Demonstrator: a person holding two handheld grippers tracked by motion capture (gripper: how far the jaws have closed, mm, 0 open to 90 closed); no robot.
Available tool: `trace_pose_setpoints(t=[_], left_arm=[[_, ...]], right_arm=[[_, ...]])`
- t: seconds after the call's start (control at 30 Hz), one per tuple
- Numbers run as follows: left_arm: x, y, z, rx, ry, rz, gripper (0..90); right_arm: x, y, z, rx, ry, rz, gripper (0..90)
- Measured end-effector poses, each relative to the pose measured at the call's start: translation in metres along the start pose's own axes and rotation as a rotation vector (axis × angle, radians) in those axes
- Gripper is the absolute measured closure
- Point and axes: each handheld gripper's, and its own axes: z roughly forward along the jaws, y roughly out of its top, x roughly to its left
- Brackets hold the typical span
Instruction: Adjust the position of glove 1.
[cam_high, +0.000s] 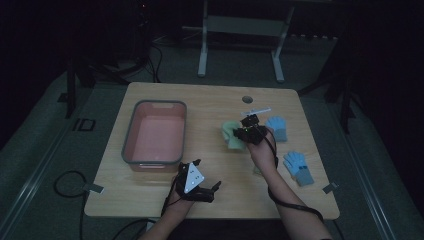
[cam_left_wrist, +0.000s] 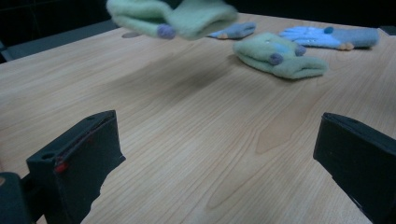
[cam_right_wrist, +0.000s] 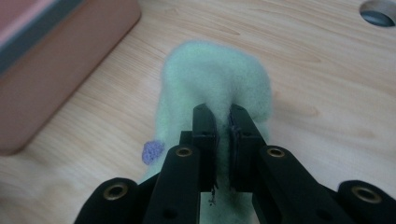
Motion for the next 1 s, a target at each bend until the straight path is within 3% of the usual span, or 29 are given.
trace_pose_setpoints(t=[0.23, 0.4, 0.47, 0.7, 0.83, 0.93, 1.0], left_arm=[[0.000, 0.000, -0.001, -0.006, -0.002, -0.001, 0.6], [0.000, 0.000, -0.001, -0.007, -0.005, 0.002, 0.6], [0.000, 0.000, -0.001, -0.006, -0.007, 0.001, 0.6], [0.000, 0.000, -0.001, -0.007, -0.010, 0.000, 0.6], [0.000, 0.000, -0.001, -0.005, -0.010, 0.000, 0.6], [0.000, 0.000, 0.000, -0.004, -0.009, 0.000, 0.6], [0.000, 0.000, 0.000, -0.003, -0.008, 0.000, 0.6]], right_arm=[[0.021, -0.030, -0.012, -0.025, 0.011, 0.051, 83.4], [0.033, -0.050, -0.001, -0.009, -0.005, 0.059, 83.3], [0.034, -0.062, 0.012, 0.015, -0.025, 0.085, 83.2], [0.029, -0.076, 0.034, 0.048, -0.044, 0.110, 78.6], [0.030, -0.075, 0.036, 0.052, -0.049, 0.089, 74.1], [0.030, -0.073, 0.034, 0.055, -0.038, 0.094, 64.1], [0.029, -0.070, 0.030, 0.052, -0.040, 0.072, 60.1]])
